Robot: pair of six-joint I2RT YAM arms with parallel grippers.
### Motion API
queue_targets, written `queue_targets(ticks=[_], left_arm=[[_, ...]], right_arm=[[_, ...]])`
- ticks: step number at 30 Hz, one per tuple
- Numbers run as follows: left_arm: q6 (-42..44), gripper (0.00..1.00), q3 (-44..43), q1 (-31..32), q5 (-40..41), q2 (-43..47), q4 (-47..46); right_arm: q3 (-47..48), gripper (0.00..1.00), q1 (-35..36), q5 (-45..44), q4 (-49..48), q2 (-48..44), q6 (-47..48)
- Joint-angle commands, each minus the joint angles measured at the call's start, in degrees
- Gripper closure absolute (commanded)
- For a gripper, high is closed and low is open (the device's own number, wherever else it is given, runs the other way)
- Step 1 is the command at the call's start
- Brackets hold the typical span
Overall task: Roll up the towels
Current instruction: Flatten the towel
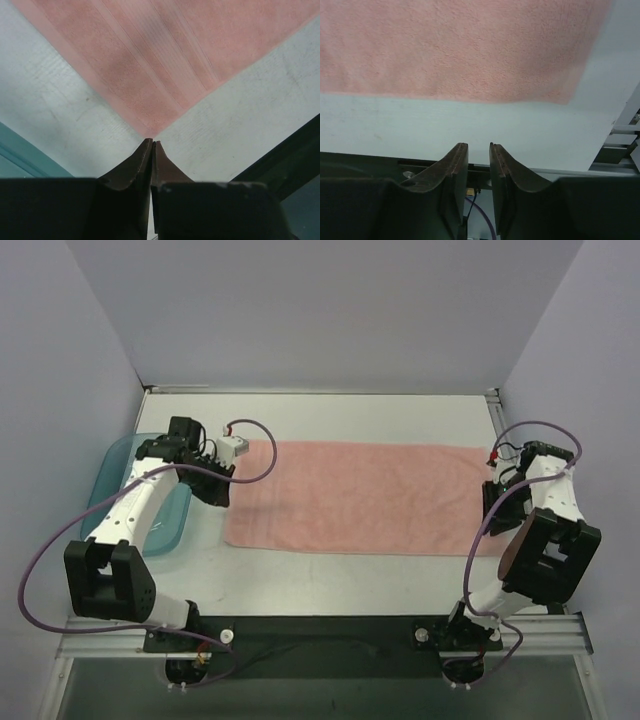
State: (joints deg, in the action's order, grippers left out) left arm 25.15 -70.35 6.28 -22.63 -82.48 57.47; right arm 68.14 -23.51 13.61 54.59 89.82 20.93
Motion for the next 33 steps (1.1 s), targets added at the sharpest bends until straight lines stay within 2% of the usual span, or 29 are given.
queue_targets(ticks=[1, 3, 4, 10, 22, 33], left_arm=[[1.40, 0.90, 1.61, -0.13, -1.98, 1.18, -0.26], [1.05, 0.95, 2.67, -0.22, -1.19, 0.39, -0.60], [0.00, 1.00, 3.71, -0.31, -0.84, -0.40, -1.39], [-3.17, 1.00, 4.87, -0.31, 0.83, -3.04, -3.41], [-8.09, 1.00, 6.80, -0.31, 3.47, -4.88, -7.20], [-8.71, 1.00, 8.12, -0.31, 4.35, -5.41, -8.34]], right_arm=[[-2.39, 0.76, -2.59, -2.80, -3.42, -0.27, -0.80], [-4.49, 0.78, -4.09, -2.97, -7.01, 0.35, -1.41], [-5.46, 0.80, -4.35, -3.23, -8.17, 0.88, -1.68], [-9.51, 0.90, -4.97, -5.69, -13.88, 2.55, -2.82], [-11.53, 0.94, -6.37, -10.79, -18.55, 6.15, -0.28], [-12.85, 0.95, -6.81, -12.38, -20.31, 6.78, 0.52]])
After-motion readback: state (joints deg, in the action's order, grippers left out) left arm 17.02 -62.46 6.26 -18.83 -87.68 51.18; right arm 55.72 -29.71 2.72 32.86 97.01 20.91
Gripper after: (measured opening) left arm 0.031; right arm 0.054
